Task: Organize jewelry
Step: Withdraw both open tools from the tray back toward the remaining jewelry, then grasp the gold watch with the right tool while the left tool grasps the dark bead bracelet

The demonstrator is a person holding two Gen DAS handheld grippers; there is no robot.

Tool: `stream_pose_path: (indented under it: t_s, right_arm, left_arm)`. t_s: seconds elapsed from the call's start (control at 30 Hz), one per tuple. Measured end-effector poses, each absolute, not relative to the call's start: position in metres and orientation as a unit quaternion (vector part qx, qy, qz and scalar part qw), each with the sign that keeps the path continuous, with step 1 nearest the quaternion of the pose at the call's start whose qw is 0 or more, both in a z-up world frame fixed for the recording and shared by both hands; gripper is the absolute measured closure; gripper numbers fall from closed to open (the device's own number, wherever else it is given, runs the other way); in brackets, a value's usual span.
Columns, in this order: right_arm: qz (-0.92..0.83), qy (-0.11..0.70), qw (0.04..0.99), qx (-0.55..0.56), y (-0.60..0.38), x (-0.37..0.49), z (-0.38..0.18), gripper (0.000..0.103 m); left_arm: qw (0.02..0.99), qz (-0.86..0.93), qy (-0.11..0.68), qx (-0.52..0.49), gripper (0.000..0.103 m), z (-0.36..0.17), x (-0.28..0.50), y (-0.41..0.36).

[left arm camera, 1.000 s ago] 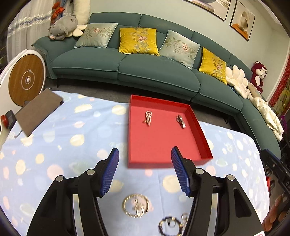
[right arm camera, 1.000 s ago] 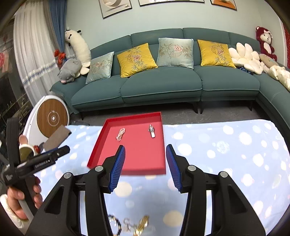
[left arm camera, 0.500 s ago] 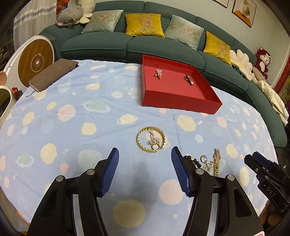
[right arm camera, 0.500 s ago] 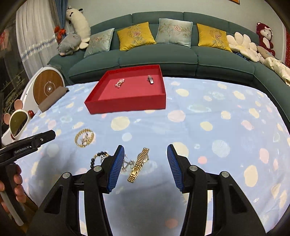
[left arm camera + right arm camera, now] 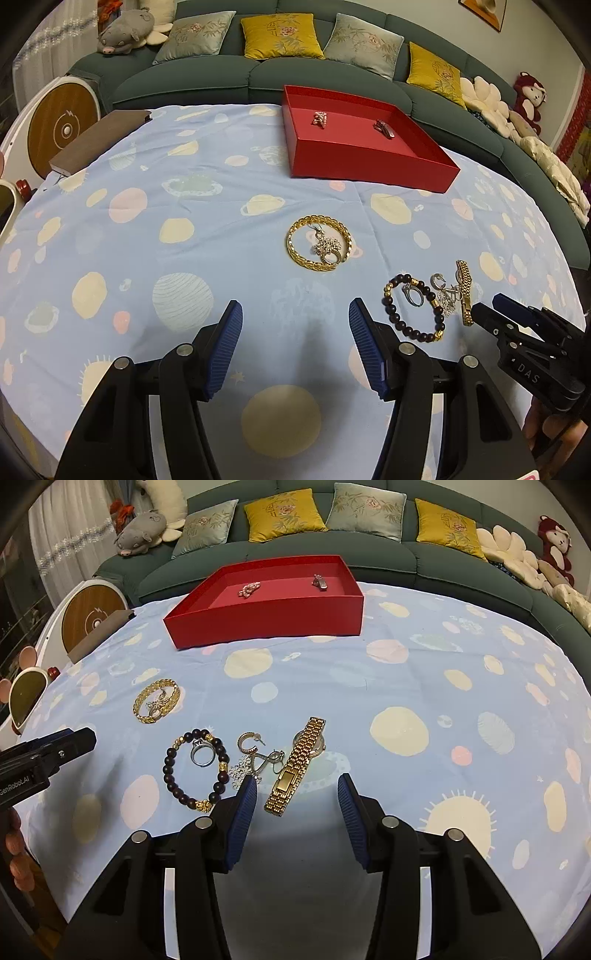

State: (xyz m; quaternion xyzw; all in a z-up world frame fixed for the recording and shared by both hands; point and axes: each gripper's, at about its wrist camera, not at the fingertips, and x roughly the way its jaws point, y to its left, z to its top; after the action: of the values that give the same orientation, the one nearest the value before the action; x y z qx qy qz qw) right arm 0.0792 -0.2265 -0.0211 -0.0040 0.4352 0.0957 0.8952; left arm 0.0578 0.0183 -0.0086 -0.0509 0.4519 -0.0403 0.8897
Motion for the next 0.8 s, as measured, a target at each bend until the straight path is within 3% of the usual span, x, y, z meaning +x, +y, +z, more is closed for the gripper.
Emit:
stream_pose_path:
  t_s: [0.33,0.57,0.8]
  right_arm:
    - [0.093,0.445,0.891,-0.013,-0.219,0.087,-0.031,0.061]
    - [0.079,0.451,0.889,-0.026,-0.228,0.090,-0.034,0.077]
    - [0.054,0.451,0.891,0.006,-0.246,0.096,-0.030,0.076]
  left_arm:
    - [0.883,-0.044,0.462,-0.068,0.045,-0.012,0.057,0.021]
    - [0.882,-0.049,0.464,-0.066,0.045,-0.011,0.057,0.016]
    - [0.882,-0.050,0.464,-0.066,0.045,-0.011,0.058,0.011]
